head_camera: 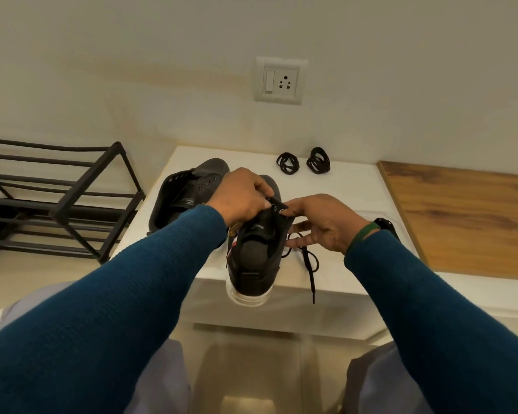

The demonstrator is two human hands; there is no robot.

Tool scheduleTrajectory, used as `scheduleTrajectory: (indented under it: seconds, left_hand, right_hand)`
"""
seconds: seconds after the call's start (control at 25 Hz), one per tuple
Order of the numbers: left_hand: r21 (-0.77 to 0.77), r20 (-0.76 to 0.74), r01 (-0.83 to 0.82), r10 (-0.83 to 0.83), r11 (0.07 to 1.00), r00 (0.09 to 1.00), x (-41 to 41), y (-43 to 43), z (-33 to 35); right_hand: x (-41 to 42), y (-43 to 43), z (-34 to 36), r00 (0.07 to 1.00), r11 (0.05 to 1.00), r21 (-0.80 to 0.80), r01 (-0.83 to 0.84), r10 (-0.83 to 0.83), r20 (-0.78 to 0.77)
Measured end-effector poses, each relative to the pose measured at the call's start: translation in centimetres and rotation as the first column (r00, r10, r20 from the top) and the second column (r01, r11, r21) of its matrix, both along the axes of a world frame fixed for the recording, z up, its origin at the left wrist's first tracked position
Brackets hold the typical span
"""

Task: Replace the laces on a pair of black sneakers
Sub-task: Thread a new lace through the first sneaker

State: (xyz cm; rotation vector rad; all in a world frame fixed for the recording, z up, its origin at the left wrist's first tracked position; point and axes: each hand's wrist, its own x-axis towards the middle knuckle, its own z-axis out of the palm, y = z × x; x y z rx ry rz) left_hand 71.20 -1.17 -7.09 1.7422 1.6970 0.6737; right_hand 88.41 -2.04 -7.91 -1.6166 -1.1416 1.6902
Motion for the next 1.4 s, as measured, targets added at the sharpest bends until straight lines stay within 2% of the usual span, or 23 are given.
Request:
scheduleTrajectory:
  seconds: [0.24, 0.4, 0.76, 0.96, 1.16, 1.4]
  left_hand:
    - [-0.063, 0.005, 0.082, -0.082, 0.995, 0.997, -0.7, 0.2, 0.7]
    - [-0.008, -0.112, 0.096, -0.096, 0.995, 0.989, -0.1, 0.1, 0.8]
    - [0.014, -0.214, 0.165, -0.158, 0.986, 0.964, 0.0, 0.1, 1.3]
    - [0.026, -0.191, 0.145, -0.138, 0.989, 0.972, -0.1, 0.1, 1.1]
    - [0.007, -0.086, 0.073, -0.073, 0.997, 0.994, -0.3, -0.1, 0.7]
    - [0.009, -0.190, 0.125, -0.121, 0.992, 0.974, 0.3, -0.3, 1.1]
  right_hand:
    - [-0.3, 0.0, 0.0, 0.999, 0.999, 0.032, -0.032, 0.030, 0.036]
    - [-0.3, 0.0, 0.1, 0.995, 0.995, 0.067, -0.070, 0.064, 0.080]
    - [-0.6, 0.2, 0.3, 0.988, 0.991, 0.102, -0.082, 0.068, 0.140]
    - [-0.6, 0.1, 0.3, 0.988, 0.991, 0.103, -0.087, 0.072, 0.137]
    - [-0.6, 0.1, 0.3, 0.986, 0.988, 0.108, -0.106, 0.091, 0.140]
    - [-0.6, 0.2, 0.5, 0.986, 0.990, 0.103, -0.098, 0.083, 0.143]
